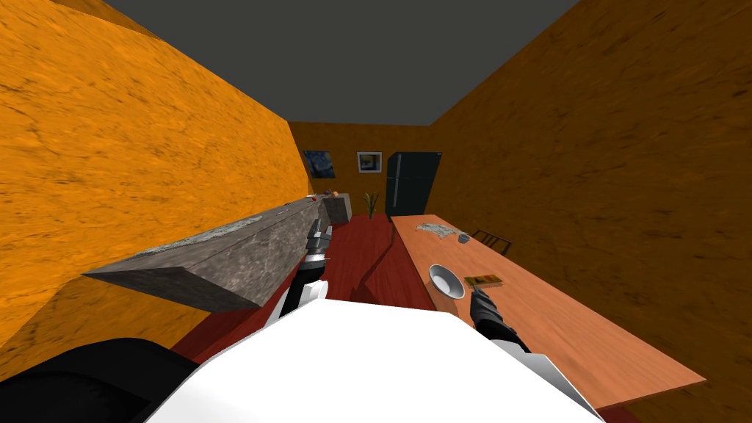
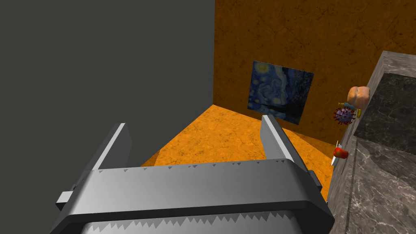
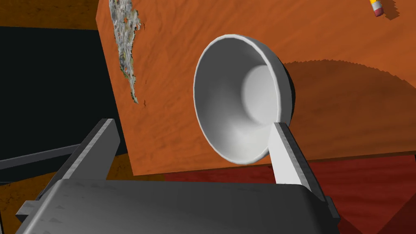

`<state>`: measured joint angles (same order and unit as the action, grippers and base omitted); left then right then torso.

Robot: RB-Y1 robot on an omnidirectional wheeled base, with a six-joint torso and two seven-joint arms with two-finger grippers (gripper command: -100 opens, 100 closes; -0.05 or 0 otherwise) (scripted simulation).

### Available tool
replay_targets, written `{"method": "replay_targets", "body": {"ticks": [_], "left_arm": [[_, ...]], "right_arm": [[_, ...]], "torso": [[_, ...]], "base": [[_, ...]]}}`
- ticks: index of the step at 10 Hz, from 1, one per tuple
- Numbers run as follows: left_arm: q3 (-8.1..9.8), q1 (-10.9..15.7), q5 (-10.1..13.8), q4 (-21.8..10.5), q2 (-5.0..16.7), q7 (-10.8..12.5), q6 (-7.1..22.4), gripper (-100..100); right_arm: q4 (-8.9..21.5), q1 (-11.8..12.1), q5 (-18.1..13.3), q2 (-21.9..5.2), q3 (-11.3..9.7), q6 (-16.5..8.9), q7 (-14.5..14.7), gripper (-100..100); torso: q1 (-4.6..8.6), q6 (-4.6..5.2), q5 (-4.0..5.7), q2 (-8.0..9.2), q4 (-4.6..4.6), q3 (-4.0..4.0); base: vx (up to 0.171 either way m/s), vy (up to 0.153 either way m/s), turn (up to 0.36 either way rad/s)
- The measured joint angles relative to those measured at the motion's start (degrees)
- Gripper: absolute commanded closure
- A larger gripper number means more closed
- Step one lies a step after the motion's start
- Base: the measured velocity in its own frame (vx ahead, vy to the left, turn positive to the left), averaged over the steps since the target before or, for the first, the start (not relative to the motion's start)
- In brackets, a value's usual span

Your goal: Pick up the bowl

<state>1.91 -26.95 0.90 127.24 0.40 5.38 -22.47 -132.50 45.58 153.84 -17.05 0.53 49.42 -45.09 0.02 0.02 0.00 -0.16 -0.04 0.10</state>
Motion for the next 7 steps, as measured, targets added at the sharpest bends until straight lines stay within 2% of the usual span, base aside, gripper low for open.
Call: {"method": "replay_targets", "body": {"ticks": [7], "left_arm": [[0.0,0.0,0.0,0.0,0.0,0.0,0.0,0]], "right_arm": [[2.15,-0.05,11.51,-2.2,0.21,2.38,-2.82,-100]], "torso": [[0.02,-0.01,0.0,-0.06,-0.01,0.03]], "base": [[0.058,-0.011,0.024]]}}
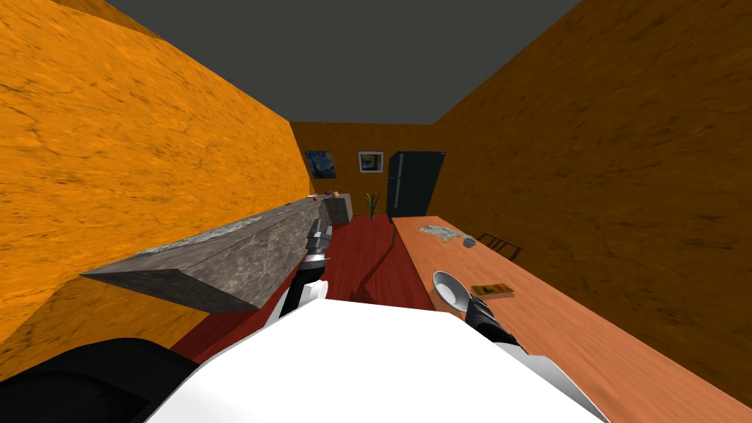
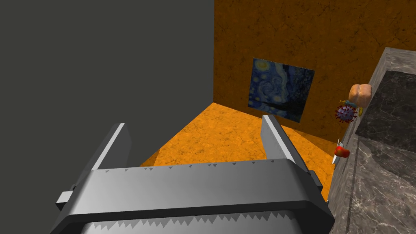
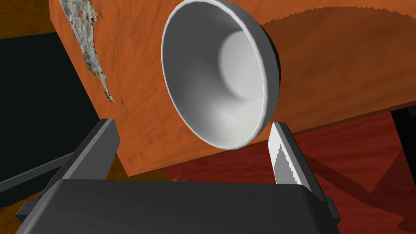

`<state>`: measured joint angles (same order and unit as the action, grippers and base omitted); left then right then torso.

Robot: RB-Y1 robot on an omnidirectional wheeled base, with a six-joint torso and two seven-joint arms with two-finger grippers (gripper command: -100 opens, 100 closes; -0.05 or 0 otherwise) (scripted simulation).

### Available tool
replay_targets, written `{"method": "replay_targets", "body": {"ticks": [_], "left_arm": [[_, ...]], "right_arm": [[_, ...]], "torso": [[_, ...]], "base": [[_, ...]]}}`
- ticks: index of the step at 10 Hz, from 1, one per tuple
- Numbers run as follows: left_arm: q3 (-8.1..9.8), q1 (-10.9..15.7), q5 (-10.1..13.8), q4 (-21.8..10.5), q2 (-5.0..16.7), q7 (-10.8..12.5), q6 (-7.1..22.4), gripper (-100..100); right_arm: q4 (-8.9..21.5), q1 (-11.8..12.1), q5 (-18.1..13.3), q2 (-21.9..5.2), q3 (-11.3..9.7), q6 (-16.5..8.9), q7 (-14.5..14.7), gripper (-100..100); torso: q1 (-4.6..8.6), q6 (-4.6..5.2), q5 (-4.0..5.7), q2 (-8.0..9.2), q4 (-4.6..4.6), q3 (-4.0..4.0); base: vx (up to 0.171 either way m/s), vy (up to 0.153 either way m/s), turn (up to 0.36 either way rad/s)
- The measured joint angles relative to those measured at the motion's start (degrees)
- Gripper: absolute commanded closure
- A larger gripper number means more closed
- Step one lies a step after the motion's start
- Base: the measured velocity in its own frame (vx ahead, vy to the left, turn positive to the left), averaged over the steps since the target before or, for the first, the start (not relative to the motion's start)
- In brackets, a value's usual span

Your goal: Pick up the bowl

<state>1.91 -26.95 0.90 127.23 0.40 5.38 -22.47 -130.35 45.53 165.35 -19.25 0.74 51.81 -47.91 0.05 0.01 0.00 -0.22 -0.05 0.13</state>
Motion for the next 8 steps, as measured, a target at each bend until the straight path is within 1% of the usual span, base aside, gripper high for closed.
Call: {"method": "replay_targets", "body": {"ticks": [2,3,6,8], "left_arm": [[0.0,0.0,0.0,0.0,0.0,0.0,0.0,0],[0.0,0.0,0.0,0.0,0.0,0.0,0.0,0],[0.0,0.0,0.0,0.0,0.0,0.0,0.0,0],[0.0,0.0,0.0,0.0,0.0,0.0,0.0,0]], "right_arm": [[-0.13,0.29,3.25,-0.54,0.17,0.69,-0.5,-100],[0.97,-0.01,4.92,-0.96,0.18,0.85,-0.99,-100],[1.57,-0.13,10.24,-2.04,0.16,2.56,-2.17,-100],[2.23,-0.12,12.89,-2.44,0.03,2.99,-2.67,-100]], "torso": [[-0.02,0.01,0.0,0.08,0.01,-0.03],[-0.04,0.0,0.0,0.01,0.0,0.0],[0.04,0.01,0.01,-0.08,-0.02,0.05],[-0.03,0.01,0.0,0.03,0.0,-0.01]], "base": [[0.047,-0.005,0.012],[0.068,-0.012,0.026],[0.068,-0.02,0.02],[0.055,-0.005,0.026]]}}
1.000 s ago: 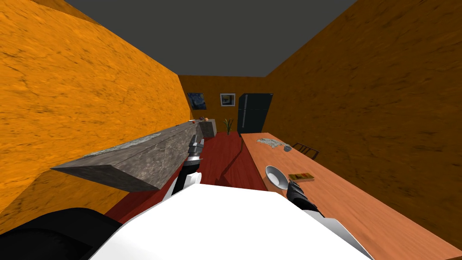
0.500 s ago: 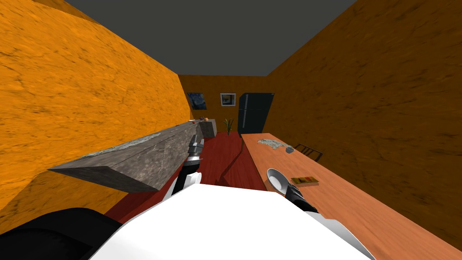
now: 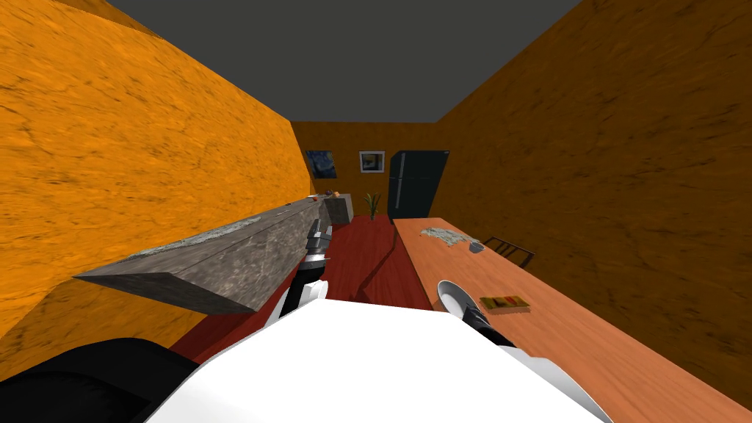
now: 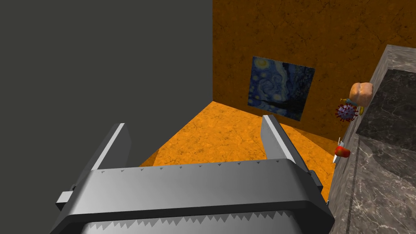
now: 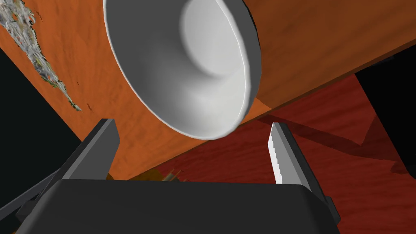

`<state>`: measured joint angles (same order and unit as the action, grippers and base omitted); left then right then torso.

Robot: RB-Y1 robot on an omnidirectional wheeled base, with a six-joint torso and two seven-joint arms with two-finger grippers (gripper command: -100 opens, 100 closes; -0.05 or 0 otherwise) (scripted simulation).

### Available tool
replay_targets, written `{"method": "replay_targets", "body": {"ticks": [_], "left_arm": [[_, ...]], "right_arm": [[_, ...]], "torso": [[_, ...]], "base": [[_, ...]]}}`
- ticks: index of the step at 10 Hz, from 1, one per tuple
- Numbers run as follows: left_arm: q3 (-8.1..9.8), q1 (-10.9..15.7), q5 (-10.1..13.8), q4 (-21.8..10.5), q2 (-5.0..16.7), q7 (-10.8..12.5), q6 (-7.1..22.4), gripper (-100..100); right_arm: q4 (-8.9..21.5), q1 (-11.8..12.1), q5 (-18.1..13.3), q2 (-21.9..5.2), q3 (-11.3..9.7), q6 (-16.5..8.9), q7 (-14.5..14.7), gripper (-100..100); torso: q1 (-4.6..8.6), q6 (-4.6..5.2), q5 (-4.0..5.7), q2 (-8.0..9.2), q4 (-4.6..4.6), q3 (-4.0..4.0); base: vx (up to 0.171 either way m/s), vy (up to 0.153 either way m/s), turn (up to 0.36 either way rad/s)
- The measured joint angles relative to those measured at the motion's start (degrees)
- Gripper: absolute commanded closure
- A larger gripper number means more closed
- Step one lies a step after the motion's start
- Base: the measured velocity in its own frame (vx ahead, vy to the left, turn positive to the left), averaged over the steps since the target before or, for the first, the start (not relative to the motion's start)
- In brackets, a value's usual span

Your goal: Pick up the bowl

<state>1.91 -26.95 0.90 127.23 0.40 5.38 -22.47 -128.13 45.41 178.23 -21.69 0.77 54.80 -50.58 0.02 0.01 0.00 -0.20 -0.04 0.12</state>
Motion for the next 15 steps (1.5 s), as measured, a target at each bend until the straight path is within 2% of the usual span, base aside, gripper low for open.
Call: {"method": "replay_targets", "body": {"ticks": [6,9,11,12,13,15], "left_arm": [[0.0,0.0,0.0,0.0,0.0,0.0,0.0,0],[0.0,0.0,0.0,0.0,0.0,0.0,0.0,0],[0.0,0.0,0.0,0.0,0.0,0.0,0.0,0],[0.0,0.0,0.0,0.0,0.0,0.0,0.0,0],[0.0,0.0,0.0,0.0,0.0,0.0,0.0,0],[-0.01,0.01,0.0,0.0,-0.01,0.0,0.0,0]], "right_arm": [[2.12,0.05,9.46,-2.24,-0.14,2.52,-1.95,-100],[4.15,-0.21,13.8,-3.29,-0.45,3.71,-2.81,-100],[6.15,0.81,17.32,-4.32,-0.56,4.17,-3.09,-100],[6.33,0.83,17.52,-4.36,-0.59,4.29,-3.12,0],[6.3,0.83,17.49,-4.36,-0.58,4.28,-3.12,-100],[10.42,-2.95,13.98,-6.74,-3.56,2.92,-0.13,-100]], "torso": [[0.05,0.0,0.01,-0.05,-0.01,0.03],[0.05,0.0,0.01,-0.03,-0.01,0.02],[0.09,0.01,0.02,-0.01,-0.01,0.01],[0.03,0.01,0.01,0.08,0.01,-0.04],[-0.02,0.01,-0.01,0.16,0.03,-0.09],[-0.5,0.01,-0.1,0.24,0.05,-0.13]], "base": [[0.068,-0.019,0.023],[0.062,-0.022,0.012],[0.045,-0.025,0.006],[0.0,0.0,0.0],[-0.011,0.099,0.158],[-0.013,0.108,0.012]]}}
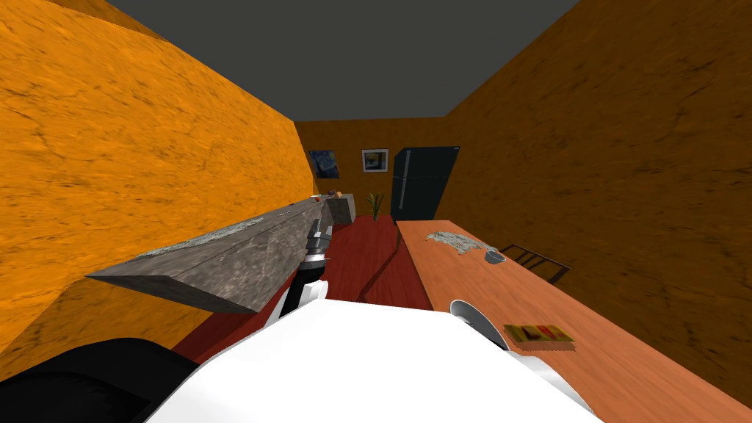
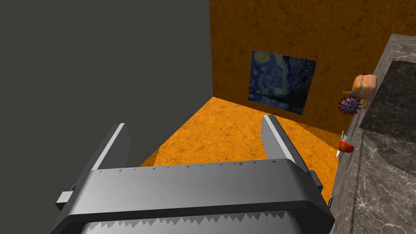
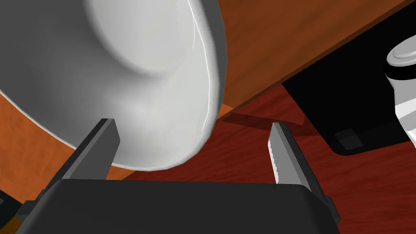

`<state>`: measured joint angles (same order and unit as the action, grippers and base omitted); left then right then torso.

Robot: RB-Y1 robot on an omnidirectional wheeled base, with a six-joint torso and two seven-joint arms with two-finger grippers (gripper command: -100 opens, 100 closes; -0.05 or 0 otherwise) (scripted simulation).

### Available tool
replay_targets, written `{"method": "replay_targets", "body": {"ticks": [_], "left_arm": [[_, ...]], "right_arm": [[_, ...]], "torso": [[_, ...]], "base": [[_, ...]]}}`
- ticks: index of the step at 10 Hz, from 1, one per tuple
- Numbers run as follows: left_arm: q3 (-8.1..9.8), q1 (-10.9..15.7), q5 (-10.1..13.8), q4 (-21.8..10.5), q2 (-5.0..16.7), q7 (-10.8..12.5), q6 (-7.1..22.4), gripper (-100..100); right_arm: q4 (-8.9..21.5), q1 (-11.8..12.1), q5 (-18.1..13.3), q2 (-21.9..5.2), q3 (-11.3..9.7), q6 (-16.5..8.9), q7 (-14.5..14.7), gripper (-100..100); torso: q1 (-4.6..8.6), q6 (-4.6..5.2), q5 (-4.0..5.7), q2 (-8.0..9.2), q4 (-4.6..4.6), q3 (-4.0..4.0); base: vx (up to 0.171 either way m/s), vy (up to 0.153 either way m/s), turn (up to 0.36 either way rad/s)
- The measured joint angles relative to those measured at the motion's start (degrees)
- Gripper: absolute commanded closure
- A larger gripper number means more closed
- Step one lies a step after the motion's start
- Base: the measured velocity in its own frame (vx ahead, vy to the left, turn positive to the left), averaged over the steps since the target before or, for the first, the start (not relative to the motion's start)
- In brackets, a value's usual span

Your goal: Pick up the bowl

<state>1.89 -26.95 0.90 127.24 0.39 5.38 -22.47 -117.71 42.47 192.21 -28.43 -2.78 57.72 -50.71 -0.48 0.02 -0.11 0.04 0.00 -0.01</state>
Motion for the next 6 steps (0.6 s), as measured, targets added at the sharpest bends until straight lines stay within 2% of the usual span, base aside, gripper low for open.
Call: {"method": "replay_targets", "body": {"ticks": [1,4,6], "left_arm": [[0.0,0.0,0.0,0.0,0.0,0.0,0.0,0],[0.01,0.0,0.0,0.0,0.01,0.0,0.0,0],[0.01,0.0,0.0,0.0,0.01,0.0,0.0,0]], "right_arm": [[1.68,-0.78,-1.77,-0.33,-0.43,0.09,1.6,-100],[5.11,-0.31,-7.24,-0.49,-0.53,0.52,5.84,-100],[7.53,-0.65,-11.02,-0.32,-0.68,0.18,6.4,-100]], "torso": [[0.13,0.02,0.01,0.01,0.0,-0.01],[0.52,0.01,0.1,0.0,0.0,0.0],[0.48,0.01,0.1,-0.01,0.0,0.0]], "base": [[-0.004,0.022,-0.011],[0.0,-0.013,0.004],[0.0,0.0,0.0]]}}
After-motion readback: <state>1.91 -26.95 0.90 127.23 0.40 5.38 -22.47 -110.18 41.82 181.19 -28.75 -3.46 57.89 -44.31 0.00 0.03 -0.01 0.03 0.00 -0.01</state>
